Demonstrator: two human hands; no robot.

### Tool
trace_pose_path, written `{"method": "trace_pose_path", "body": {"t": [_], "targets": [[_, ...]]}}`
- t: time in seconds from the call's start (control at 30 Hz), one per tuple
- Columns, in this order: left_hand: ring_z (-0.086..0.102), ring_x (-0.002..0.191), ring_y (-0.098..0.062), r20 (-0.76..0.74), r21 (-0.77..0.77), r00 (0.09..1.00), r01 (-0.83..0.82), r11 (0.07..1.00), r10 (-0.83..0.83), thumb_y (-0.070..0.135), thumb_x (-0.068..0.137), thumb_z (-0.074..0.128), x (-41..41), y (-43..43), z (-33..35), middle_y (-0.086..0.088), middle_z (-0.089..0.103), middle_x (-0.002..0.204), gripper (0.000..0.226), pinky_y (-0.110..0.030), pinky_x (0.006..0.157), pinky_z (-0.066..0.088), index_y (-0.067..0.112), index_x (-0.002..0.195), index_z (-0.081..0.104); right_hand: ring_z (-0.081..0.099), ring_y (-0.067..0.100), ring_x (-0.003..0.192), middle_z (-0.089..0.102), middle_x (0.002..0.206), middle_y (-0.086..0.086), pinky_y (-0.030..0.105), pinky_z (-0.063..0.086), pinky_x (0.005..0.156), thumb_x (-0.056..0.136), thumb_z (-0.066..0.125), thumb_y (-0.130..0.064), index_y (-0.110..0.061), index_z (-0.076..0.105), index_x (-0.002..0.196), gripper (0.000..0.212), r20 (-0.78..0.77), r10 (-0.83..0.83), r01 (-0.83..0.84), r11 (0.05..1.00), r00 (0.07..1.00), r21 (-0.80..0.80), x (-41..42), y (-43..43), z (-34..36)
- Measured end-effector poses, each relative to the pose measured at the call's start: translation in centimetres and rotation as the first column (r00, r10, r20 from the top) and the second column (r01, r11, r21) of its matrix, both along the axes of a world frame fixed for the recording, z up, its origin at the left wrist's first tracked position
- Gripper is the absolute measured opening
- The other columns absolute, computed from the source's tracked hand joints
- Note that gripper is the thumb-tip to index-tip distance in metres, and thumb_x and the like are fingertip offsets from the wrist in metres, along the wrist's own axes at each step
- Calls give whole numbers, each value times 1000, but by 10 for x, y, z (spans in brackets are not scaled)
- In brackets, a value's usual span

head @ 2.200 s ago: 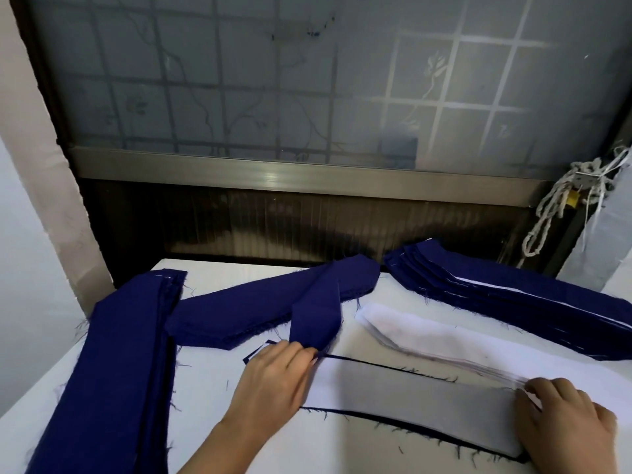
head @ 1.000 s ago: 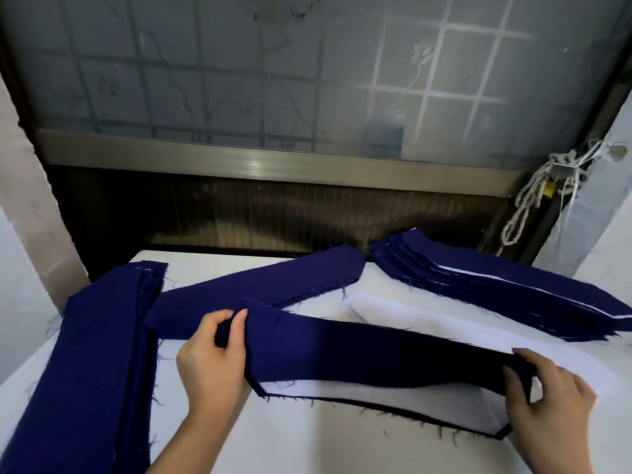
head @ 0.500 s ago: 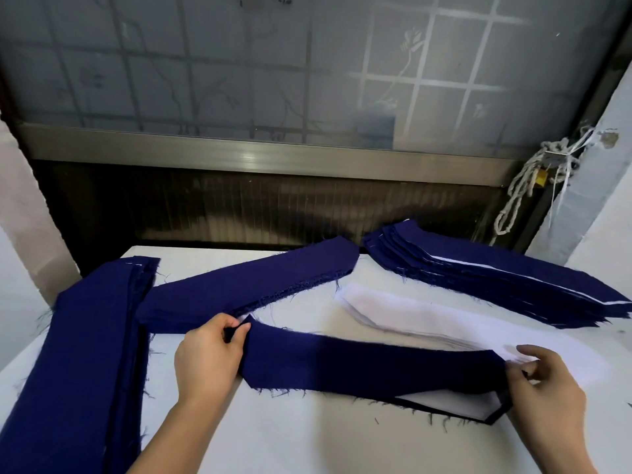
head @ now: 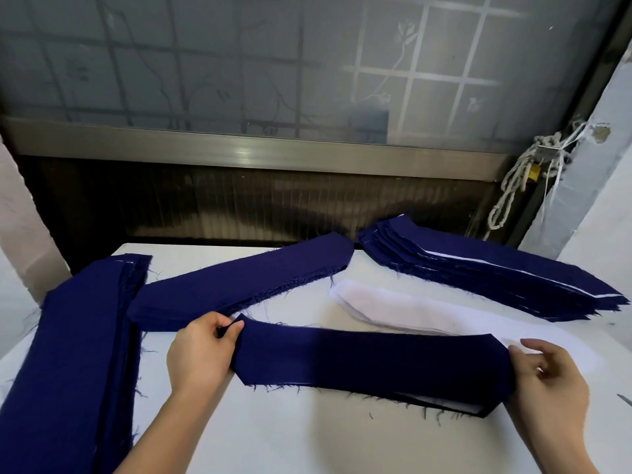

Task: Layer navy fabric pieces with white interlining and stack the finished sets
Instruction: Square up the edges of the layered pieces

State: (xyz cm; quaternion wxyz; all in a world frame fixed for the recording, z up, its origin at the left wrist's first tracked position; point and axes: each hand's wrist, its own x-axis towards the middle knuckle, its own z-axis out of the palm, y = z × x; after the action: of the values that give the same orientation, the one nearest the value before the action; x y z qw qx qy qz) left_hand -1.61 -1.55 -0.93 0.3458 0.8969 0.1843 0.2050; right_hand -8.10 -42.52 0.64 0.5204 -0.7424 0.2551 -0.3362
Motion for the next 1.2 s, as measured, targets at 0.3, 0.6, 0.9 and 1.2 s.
{"method": "trace_pose_path", "body": {"t": [0.3,0.6,0.9,1.2], "targets": [[48,55,-10,-18,213,1000,-20,977,25,42,92,64,-3,-4,-2,14,54,57,22,-25,46,27,28,76,57,59,32,77,68,76,2,39,45,72,88,58,-18,-22,64,81,11,-289,-27,-57,958,957,-280,9,-9,-13],[54,59,-18,-64,291,998,-5,957,24,49,96,55,-3,-7,2,7,58,63,27,-30,50,35,24,87,56,57,35,77,67,75,5,41,46,72,89,58,-18,-20,64,80,11,-308,-44,-55,951,950,-303,11,-10,-12],[55,65,-33,56,486,998,-40,873,14,48,98,48,-10,-14,-1,-14,58,82,49,-36,51,42,1,88,61,54,39,93,56,98,13,48,38,90,72,41,-40,-22,60,87,30,-342,-256,128,927,904,-354,2,-10,-6],[56,84,-24,-63,506,998,36,862,-5,61,93,47,-8,-12,-3,-3,61,90,52,-35,67,48,12,98,66,55,37,78,55,80,12,41,44,70,91,59,-36,-9,60,77,30,-431,-159,-137,804,888,-578,11,0,-11]]}}
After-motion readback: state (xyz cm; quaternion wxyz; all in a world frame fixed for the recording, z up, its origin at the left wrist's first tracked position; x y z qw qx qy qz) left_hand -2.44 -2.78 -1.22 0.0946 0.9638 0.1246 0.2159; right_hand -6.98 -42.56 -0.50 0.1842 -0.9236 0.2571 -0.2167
